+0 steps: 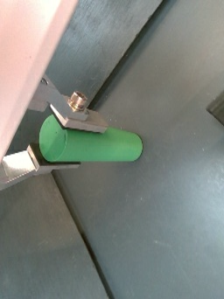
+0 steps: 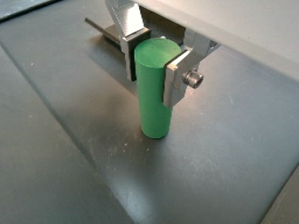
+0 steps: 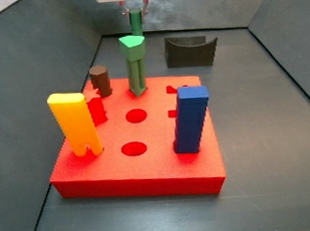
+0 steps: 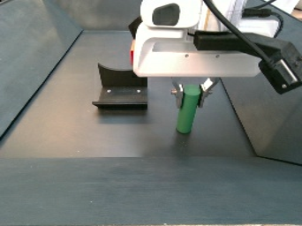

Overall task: Pick up the round object. Move up. Move to above the board. Insert the round object.
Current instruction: Pick up the round object, then move up.

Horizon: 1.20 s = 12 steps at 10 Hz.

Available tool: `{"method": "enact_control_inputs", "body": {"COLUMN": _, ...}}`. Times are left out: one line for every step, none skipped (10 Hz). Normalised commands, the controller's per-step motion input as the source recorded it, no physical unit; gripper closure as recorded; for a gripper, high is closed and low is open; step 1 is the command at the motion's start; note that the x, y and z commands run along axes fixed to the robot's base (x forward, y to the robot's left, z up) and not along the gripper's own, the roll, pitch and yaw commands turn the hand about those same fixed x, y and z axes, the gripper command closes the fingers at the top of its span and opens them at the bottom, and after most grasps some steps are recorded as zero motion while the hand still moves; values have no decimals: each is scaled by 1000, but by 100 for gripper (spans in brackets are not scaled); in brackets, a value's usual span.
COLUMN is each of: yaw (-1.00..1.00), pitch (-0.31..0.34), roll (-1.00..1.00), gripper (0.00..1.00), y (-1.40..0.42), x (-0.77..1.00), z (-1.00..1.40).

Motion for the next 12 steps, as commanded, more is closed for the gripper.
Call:
{"method": "enact_control_inputs", "body": {"yaw": 0, "pitch": 0, "roll": 0, "gripper": 100, "y": 0, "x": 0, "z": 0}}
{"method": "enact_control_inputs", "body": {"yaw": 0, "pitch": 0, "roll": 0, "gripper": 100, "y": 0, "x": 0, "z": 0}}
{"method": "enact_control_inputs", "body": {"yaw": 0, "pitch": 0, "roll": 0, "gripper": 100, "y": 0, "x": 0, "z": 0}}
{"method": "enact_control_inputs", "body": {"yaw": 0, "pitch": 0, "roll": 0, "gripper": 100, "y": 0, "x": 0, "z": 0}}
{"method": "enact_control_inputs", "body": {"yaw": 0, "pitch": 0, "roll": 0, "gripper": 100, "y": 0, "x": 0, "z": 0}}
{"method": "enact_control_inputs", "body": {"yaw": 0, "pitch": 0, "roll": 0, "gripper": 100, "y": 0, "x": 0, "z": 0}}
{"method": "enact_control_inputs", "body": {"yaw": 0, "pitch": 0, "roll": 0, "gripper": 100, "y": 0, "x": 0, "z": 0}}
{"method": "enact_control_inputs", "body": {"yaw": 0, "pitch": 0, "roll": 0, "gripper": 100, "y": 0, "x": 0, "z": 0}}
{"method": "enact_control_inputs", "body": {"yaw": 0, "pitch": 0, "roll": 0, "gripper": 100, "y": 0, "x": 0, "z": 833}}
{"method": "enact_control_inputs", "body": {"yaw": -14, "pitch": 16, "roll": -15, "gripper": 100, "y": -71, "x": -34, "z": 811}}
{"method": "enact_control_inputs", "body": {"yaw": -13, "pitch": 27, "roll": 3, "gripper": 100, "y": -56, "x": -65, "z": 716}}
{"method": "enact_control_inputs", "body": {"yaw": -18, "pitch": 39, "roll": 44, "gripper": 100, "y": -25, "x": -55, "z": 548}}
